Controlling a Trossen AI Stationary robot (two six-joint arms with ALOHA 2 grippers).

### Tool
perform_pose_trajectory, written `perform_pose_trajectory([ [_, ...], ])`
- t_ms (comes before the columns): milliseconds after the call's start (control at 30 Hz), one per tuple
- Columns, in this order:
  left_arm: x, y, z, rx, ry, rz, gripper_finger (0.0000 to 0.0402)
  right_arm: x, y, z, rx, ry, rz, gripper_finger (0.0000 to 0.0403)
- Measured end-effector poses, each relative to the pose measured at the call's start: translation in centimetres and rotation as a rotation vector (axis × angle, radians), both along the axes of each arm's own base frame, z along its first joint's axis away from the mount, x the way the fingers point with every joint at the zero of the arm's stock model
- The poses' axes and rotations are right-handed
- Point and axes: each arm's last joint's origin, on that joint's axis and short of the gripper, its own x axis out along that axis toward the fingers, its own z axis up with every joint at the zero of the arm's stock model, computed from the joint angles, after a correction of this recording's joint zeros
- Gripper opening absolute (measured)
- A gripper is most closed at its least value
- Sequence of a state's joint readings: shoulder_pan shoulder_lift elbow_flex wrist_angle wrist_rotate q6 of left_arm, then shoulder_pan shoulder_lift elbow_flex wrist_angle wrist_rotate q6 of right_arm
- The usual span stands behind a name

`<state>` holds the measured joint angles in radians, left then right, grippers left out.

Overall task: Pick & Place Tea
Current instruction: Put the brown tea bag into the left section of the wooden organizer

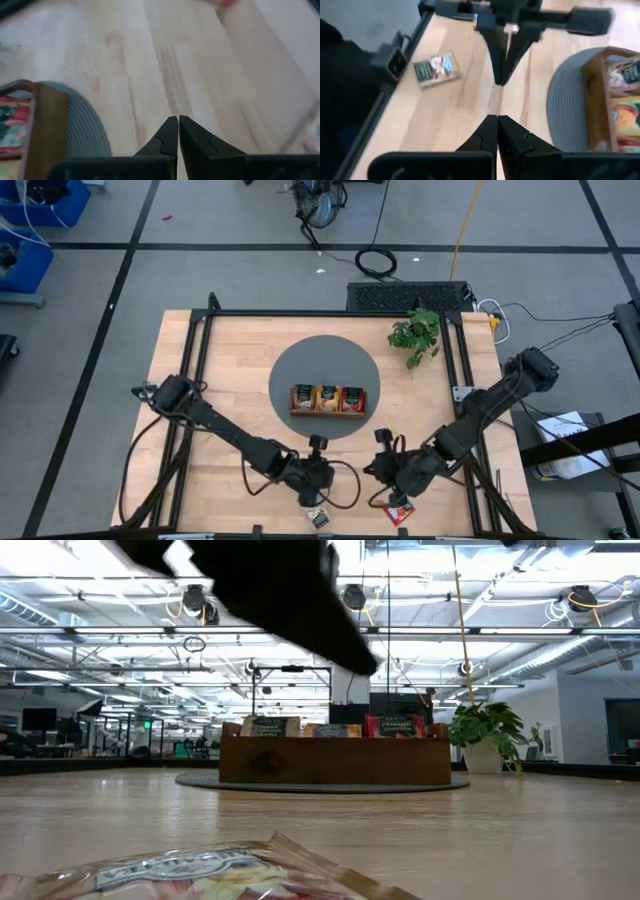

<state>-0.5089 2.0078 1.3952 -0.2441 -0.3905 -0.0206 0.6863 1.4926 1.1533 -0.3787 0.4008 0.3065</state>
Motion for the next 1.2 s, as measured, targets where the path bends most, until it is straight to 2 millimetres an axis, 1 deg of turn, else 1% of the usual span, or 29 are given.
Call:
perform_pose_trajectory([
  [67, 0.5, 0.1, -0.1, -0.055, -0.039, 0.05, 0.0024, -0.5, 0.4, -1.1, -0.005, -0.011, 0.011, 0.0],
  [133, 0.7, 0.4, -0.3, -0.13, -0.034, 0.117, 0.0024, -1.0, 0.9, -2.0, 0.021, -0.042, 0.032, 0.0],
  [233, 0.8, 0.4, -0.3, -0.21, -0.006, 0.129, 0.0024, -1.8, 1.4, -3.5, 0.037, -0.075, 0.07, 0.0],
  [300, 0.3, -0.4, -0.4, -0.217, 0.021, 0.071, 0.0024, -2.4, 1.5, -4.7, 0.026, -0.099, 0.106, 0.0],
  [367, -0.5, -1.9, -0.4, -0.213, 0.034, -0.016, 0.0024, -2.9, 1.3, -6.1, 0.036, -0.12, 0.119, 0.0],
  [433, -1.3, -3.3, -0.4, -0.214, 0.036, -0.068, 0.0024, -3.3, 0.9, -7.2, 0.064, -0.152, 0.119, 0.0],
  [567, -2.3, -5.0, -0.3, -0.233, 0.029, -0.091, 0.0024, -4.1, 0.1, -9.0, 0.096, -0.243, 0.144, 0.0],
  [700, -2.9, -6.0, -0.1, -0.265, -0.016, -0.018, 0.0024, -4.6, -0.8, -9.7, 0.117, -0.337, 0.157, 0.0],
  [867, -3.1, -6.1, -0.2, -0.314, -0.022, 0.085, 0.0024, -5.3, -1.5, -10.6, 0.138, -0.369, 0.157, 0.0],
  [1000, -3.5, -6.5, -0.2, -0.333, -0.013, 0.102, 0.0024, -5.6, -1.8, -11.0, 0.138, -0.37, 0.157, 0.0],
  [1200, -4.8, -8.0, -0.3, -0.384, 0.007, 0.119, 0.0024, -5.5, -1.9, -11.0, 0.14, -0.371, 0.153, 0.0],
])
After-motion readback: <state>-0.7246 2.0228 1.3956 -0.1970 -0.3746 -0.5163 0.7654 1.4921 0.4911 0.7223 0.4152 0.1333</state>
